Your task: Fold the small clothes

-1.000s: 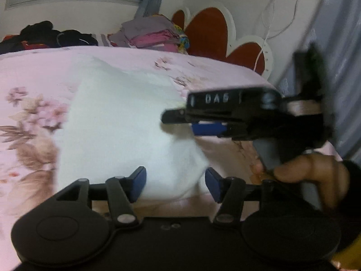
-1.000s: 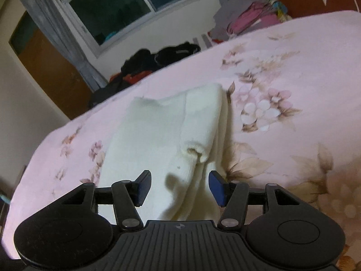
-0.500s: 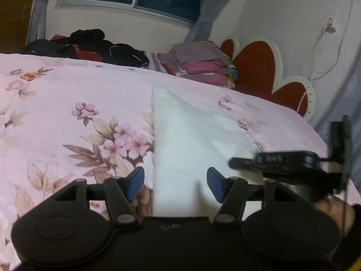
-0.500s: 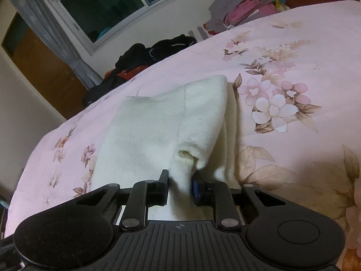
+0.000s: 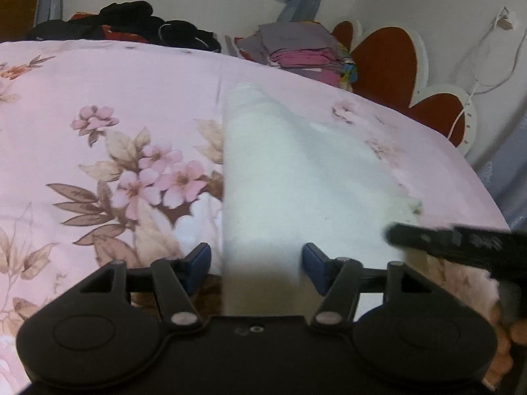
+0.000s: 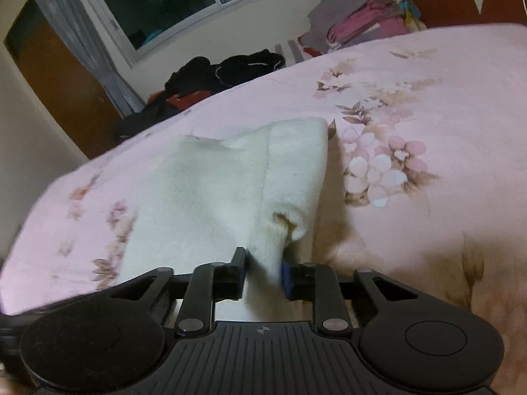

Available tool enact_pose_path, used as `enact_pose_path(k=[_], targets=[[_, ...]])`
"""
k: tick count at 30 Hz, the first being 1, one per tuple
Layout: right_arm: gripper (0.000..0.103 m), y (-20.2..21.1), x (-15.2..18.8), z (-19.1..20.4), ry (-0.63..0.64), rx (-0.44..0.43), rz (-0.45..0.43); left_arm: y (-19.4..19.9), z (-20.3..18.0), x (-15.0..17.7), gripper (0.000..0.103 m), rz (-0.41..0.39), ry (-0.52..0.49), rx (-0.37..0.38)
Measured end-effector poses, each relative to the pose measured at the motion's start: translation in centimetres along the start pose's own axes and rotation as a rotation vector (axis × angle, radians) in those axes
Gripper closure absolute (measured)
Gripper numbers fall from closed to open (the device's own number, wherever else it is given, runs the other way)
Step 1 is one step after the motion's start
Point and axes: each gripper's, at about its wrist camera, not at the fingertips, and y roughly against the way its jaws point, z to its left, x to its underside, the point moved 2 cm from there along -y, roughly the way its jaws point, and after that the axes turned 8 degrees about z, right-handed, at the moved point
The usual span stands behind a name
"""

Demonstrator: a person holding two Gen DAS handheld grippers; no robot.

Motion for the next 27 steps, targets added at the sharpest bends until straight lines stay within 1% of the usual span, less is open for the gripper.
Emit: enact_pose_path(k=[2, 6, 8, 9, 10, 11, 14, 15, 17, 21, 25, 27], targets=[[0.08, 0.5, 0.9, -0.1, -0.002, -0.002, 0.021, -0.1, 0.4, -0.1, 0.04, 0.01, 0.015, 0.008], [0.08, 1.1, 3.2, -0.2, -0.011, 0.0, 0.056, 0.1, 0.8, 0.1, 0.04, 0.015, 0.01, 0.011], [0.081, 1.0, 4.6, -0.8, -0.024, 0.039, 0.072, 0.4, 0.7, 0.3, 0.041, 0.018, -0.002, 0.004], [0.081, 1.0, 5.2, -1.3, -0.037, 0.038, 0.077, 0.6, 0.4, 0.2, 0.042, 0.017, -0.006, 0.002], [0.081, 1.2, 5.6, -1.6, -0.052, 0.027, 0.072, 0.9, 0.2, 0.2, 0.045, 0.01, -0.013, 0.001], [0.081, 1.4, 5.7, -1.6, -0.054, 0.029, 0.079, 1.4, -0.1, 0.0, 0.045, -0.004, -0.026, -0.005], [0.08, 2.1, 5.3, -1.4, -0.015, 0.066, 0.09, 2.9, -0.7, -0.9, 0.045, -0.053, -0.045, 0.008], [0.08, 2.6, 5.0, -1.3, -0.009, 0.072, 0.079, 3.3, -0.8, -1.5, 0.045, -0.069, -0.042, 0.015], [0.08, 3.7, 4.0, -1.0, -0.001, 0.076, 0.02, 3.4, -1.0, -2.7, 0.045, -0.084, -0.033, 0.021], [0.08, 4.6, 0.1, 0.7, 0.047, 0.095, -0.106, 2.5, -1.8, -5.6, 0.045, -0.123, -0.04, 0.009], [0.08, 2.7, -3.7, 2.6, 0.081, 0.122, -0.162, 0.3, -2.8, -8.2, 0.045, -0.131, -0.08, -0.005], [0.08, 0.9, -5.6, 3.1, 0.066, 0.15, -0.171, -1.1, -2.9, -9.4, 0.045, -0.124, -0.087, -0.021]])
